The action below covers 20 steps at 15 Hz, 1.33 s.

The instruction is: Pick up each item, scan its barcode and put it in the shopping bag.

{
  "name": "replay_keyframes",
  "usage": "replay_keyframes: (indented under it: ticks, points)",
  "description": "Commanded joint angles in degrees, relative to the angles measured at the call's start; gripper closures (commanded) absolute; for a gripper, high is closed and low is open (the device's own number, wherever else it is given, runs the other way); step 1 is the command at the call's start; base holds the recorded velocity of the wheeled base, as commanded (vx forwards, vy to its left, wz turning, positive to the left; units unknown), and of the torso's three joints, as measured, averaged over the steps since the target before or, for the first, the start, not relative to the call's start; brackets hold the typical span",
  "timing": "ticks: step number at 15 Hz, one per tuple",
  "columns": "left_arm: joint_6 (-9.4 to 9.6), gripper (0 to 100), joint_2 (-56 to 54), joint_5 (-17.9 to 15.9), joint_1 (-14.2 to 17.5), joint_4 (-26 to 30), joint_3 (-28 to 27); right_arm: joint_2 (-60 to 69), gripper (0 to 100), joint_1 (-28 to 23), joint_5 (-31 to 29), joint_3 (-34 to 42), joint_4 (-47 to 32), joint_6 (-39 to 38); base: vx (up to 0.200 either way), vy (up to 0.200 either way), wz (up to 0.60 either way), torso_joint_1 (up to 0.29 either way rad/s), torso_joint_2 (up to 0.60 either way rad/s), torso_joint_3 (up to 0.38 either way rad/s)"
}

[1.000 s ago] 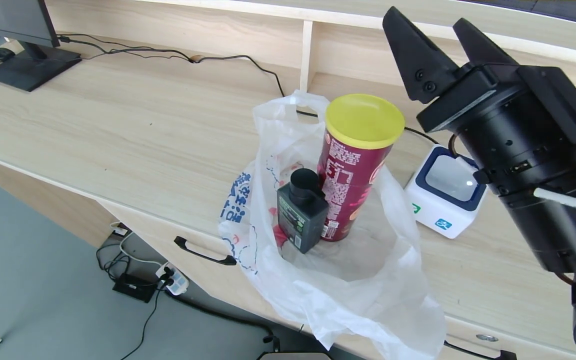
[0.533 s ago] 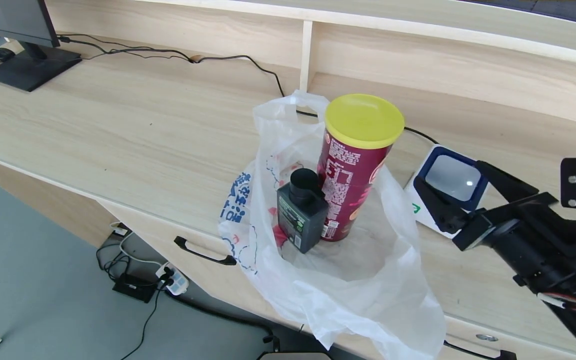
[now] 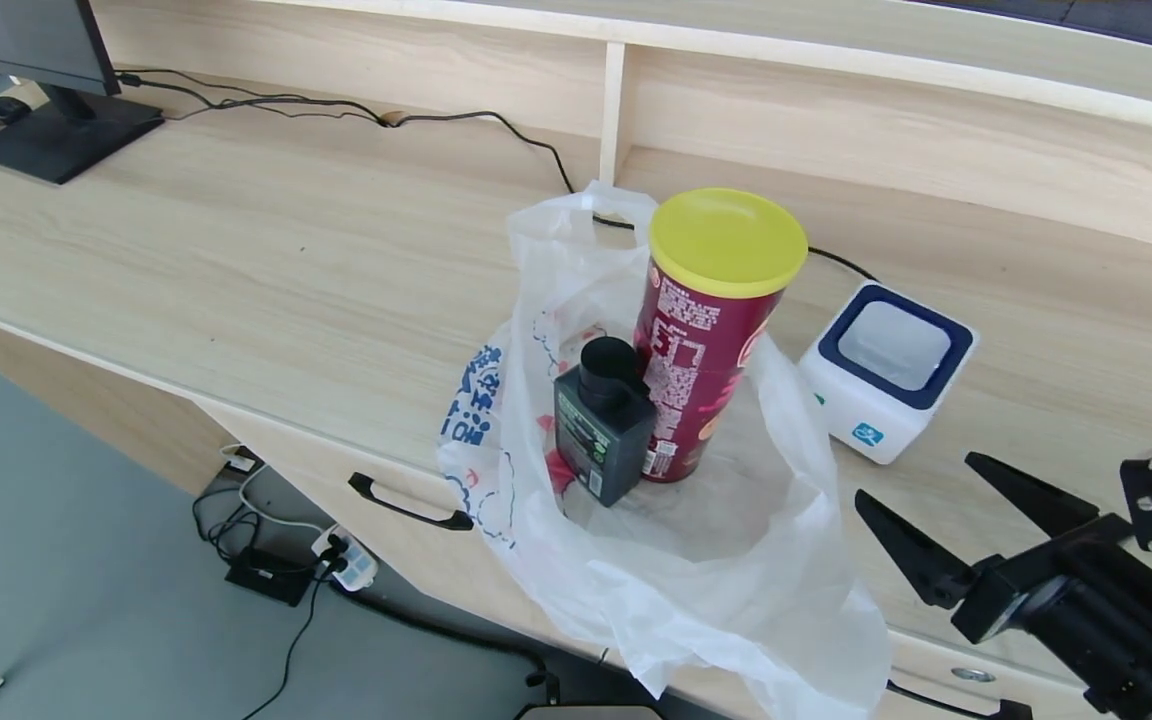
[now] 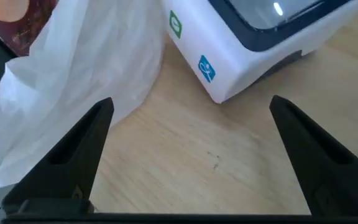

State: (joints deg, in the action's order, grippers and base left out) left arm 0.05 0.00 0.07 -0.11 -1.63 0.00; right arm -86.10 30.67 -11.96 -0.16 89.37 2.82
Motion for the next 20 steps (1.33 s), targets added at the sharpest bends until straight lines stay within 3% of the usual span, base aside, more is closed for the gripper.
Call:
replay_keyframes:
  ticks: [1,6,12,15,17,18,20]
  points:
    - [-0.05,0,0.1,0.0,0.0,0.0,0.0,4.4,0,0.0,-0.1,0.2,0.2,0.7,0.000,0.000,0.00,0.000,0.00,0.000]
    - [-0.05,0,0.1,0.0,0.0,0.0,0.0,15.3,0,-1.2,0.4,0.2,-0.7,2.7,0.000,0.000,0.00,0.000,0.00,0.000]
    - [-0.05,0,0.1,0.0,0.0,0.0,0.0,20.7,0,-1.2,0.3,0.2,-8.9,1.5,0.000,0.000,0.00,0.000,0.00,0.000]
    - [0.04,0,0.1,0.0,0.0,0.0,0.0,37.6,0,-1.2,0.4,0.2,-33.9,1.1,0.000,0.000,0.00,0.000,0.00,0.000]
    - [0.04,0,0.1,-0.1,0.0,0.0,0.0,55.6,0,-1.1,1.5,-0.7,-57.1,0.6,0.000,0.000,0.00,0.000,0.00,0.000]
    - [0.04,0,0.1,0.0,0.0,0.0,0.0,67.3,0,-1.2,3.6,-2.9,-73.2,0.6,0.000,0.000,0.00,0.000,0.00,0.000]
    - [0.04,0,0.1,0.0,0.0,0.0,0.0,80.3,0,-1.2,6.1,-5.7,-91.6,0.5,0.000,0.000,0.00,0.000,0.00,0.000]
